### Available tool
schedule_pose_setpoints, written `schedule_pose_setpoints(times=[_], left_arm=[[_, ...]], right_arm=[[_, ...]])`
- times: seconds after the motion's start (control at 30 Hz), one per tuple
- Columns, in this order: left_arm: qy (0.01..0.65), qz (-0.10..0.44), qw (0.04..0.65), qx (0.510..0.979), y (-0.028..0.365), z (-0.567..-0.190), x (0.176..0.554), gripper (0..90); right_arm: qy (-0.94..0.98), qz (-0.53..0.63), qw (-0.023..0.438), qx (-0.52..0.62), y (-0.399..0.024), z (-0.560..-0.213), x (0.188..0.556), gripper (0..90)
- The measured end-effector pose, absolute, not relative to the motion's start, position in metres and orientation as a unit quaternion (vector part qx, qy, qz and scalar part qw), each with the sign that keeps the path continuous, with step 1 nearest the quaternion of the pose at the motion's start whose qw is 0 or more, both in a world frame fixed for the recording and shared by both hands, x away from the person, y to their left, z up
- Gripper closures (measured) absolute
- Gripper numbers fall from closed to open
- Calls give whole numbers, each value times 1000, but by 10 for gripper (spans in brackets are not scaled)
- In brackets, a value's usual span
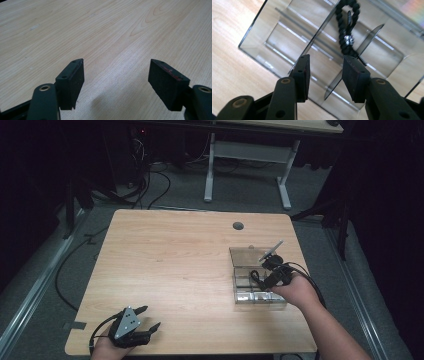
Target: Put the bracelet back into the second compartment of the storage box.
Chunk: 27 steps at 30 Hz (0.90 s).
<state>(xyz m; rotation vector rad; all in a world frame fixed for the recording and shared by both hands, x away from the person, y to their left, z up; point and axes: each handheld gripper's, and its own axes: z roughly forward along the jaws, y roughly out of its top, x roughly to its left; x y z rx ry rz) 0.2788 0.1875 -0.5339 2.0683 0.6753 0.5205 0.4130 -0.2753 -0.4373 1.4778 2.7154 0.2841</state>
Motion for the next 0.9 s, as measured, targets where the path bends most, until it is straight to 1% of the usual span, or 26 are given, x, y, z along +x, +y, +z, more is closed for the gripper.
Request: schedule_pose_setpoints(times=[0.13, 0.17, 0.27, 0.63, 0.9], left_arm=[[271, 209, 436, 833, 188, -534, 279, 296], [271, 209, 436, 832, 188, -534, 279, 296], [271, 209, 436, 832, 188, -534, 279, 296], [271, 210, 436, 832, 187, -534, 279, 296], [271, 210, 436, 832, 187, -534, 279, 296]], right_arm=[[876, 92, 20, 473, -274, -439, 402, 557], [877, 97, 36, 470, -272, -437, 394, 554], [878, 99, 40, 467, -270, -437, 386, 554], [884, 104, 48, 453, -263, -441, 359, 547], [884, 115, 47, 451, -263, -449, 346, 547]])
